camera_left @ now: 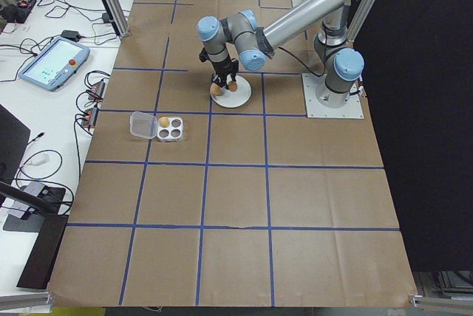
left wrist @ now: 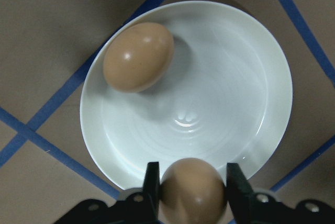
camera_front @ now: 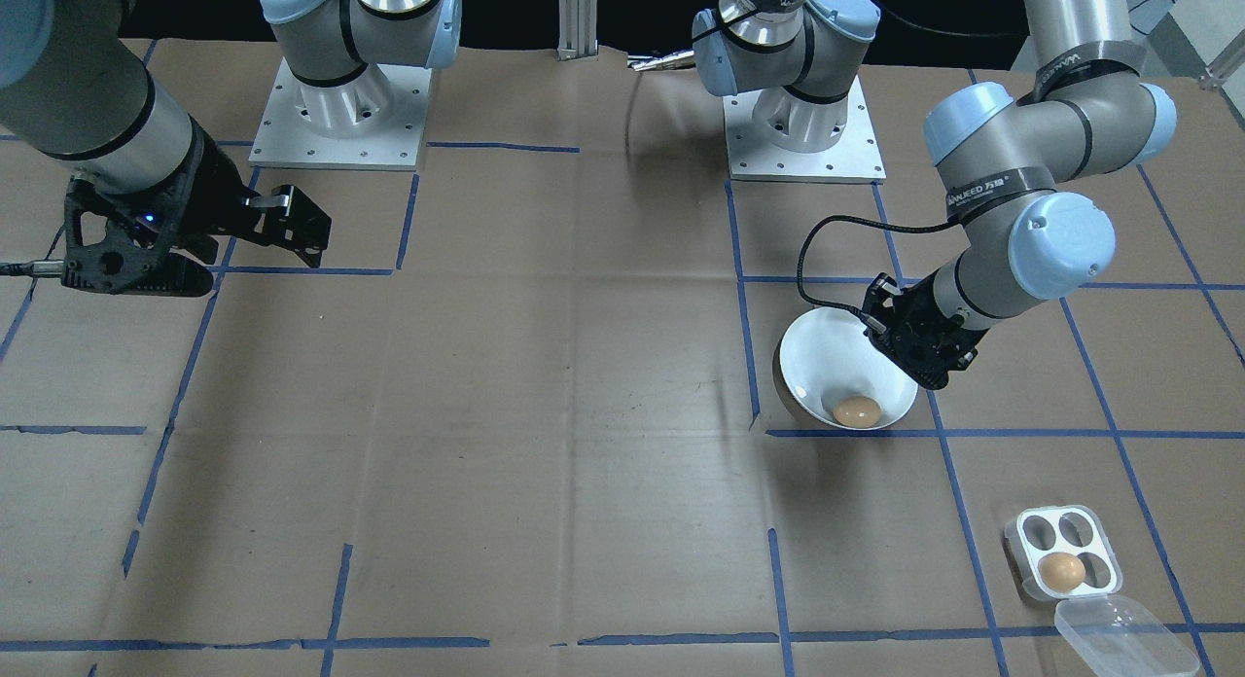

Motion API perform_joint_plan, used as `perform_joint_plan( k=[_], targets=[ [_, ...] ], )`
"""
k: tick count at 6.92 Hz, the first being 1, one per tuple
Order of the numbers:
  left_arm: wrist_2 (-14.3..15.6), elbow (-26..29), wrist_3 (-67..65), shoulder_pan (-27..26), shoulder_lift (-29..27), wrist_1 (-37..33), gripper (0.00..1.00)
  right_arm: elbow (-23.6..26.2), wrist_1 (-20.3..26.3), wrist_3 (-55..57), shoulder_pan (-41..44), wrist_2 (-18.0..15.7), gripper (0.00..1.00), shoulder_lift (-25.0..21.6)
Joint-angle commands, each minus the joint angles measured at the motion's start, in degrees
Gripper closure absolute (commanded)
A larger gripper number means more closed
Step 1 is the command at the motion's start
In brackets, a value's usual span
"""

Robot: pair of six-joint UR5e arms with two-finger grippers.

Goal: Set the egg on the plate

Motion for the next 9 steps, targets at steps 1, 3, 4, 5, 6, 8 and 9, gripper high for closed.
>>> perform_joint_plan(
  k=[1,3,4,5,6,8,9],
  targets=[
    [-1.33,-0.36,0.39,-0.21,-1.07,0.16,0.04,0.00,0.00,0.00,0.00,-0.06,0.00,0.05],
    [-0.82,0.51,0.57,-0.21,-0.03,0.16,0.01,0.00,0.00,0.00,0.00,0.02,0.00,0.05],
    [-0.90,2.44,1.00,0.31,0.51,0.94,0.01,0.00,0.00,0.00,0.00,-0.06,0.00,0.05],
    [-0.47,7.33,1.18,0.93,-0.27,1.56,0.01,0.00,0.00,0.00,0.00,-0.06,0.00,-0.04],
    [-0.38,12.86,1.10,1.98,-1.32,0.87,0.01,0.00,0.00,0.00,0.00,0.02,0.00,0.05],
    [-0.55,19.82,3.62,6.18,-7.97,0.86,0.01,0.00,0.00,0.00,0.00,0.02,0.00,-0.04],
    [-0.55,23.77,3.64,6.90,-11.49,0.95,0.01,0.00,0.00,0.00,0.00,-0.06,0.00,0.05]
  ],
)
